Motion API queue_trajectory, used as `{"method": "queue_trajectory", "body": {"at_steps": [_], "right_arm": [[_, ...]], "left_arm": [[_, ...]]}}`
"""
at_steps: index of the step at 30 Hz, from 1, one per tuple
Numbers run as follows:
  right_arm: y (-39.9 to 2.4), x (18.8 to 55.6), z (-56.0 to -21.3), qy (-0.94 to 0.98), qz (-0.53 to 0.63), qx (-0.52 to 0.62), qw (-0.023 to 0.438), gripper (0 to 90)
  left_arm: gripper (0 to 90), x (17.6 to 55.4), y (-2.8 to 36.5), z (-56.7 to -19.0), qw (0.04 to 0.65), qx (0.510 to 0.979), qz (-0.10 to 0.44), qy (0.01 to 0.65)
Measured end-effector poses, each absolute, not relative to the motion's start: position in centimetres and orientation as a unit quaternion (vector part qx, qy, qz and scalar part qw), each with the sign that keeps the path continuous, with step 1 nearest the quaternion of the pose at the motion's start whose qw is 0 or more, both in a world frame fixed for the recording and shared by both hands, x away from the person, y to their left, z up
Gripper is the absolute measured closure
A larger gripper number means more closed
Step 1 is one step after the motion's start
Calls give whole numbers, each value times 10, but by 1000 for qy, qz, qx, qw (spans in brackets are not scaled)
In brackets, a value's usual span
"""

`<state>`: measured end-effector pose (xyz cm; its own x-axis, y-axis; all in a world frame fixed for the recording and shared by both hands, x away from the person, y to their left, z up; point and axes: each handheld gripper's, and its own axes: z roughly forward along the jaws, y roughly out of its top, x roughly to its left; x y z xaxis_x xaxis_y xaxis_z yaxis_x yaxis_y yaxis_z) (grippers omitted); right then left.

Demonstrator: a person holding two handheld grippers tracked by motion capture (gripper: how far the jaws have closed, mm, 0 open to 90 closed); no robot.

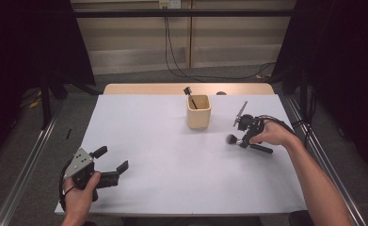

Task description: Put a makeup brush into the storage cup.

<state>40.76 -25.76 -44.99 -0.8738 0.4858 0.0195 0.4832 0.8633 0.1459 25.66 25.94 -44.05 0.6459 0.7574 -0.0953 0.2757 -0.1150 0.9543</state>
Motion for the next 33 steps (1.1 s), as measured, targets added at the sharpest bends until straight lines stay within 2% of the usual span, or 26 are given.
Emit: {"method": "queue_trajectory", "body": {"at_steps": [19,33], "right_arm": [[-259,407,-448,960,81,268,13,714],[-267,394,-422,944,138,291,66,714]], "left_arm": [[28,257,261,-441,558,714,217,363],[28,257,261,-440,558,715,218,361]]}}
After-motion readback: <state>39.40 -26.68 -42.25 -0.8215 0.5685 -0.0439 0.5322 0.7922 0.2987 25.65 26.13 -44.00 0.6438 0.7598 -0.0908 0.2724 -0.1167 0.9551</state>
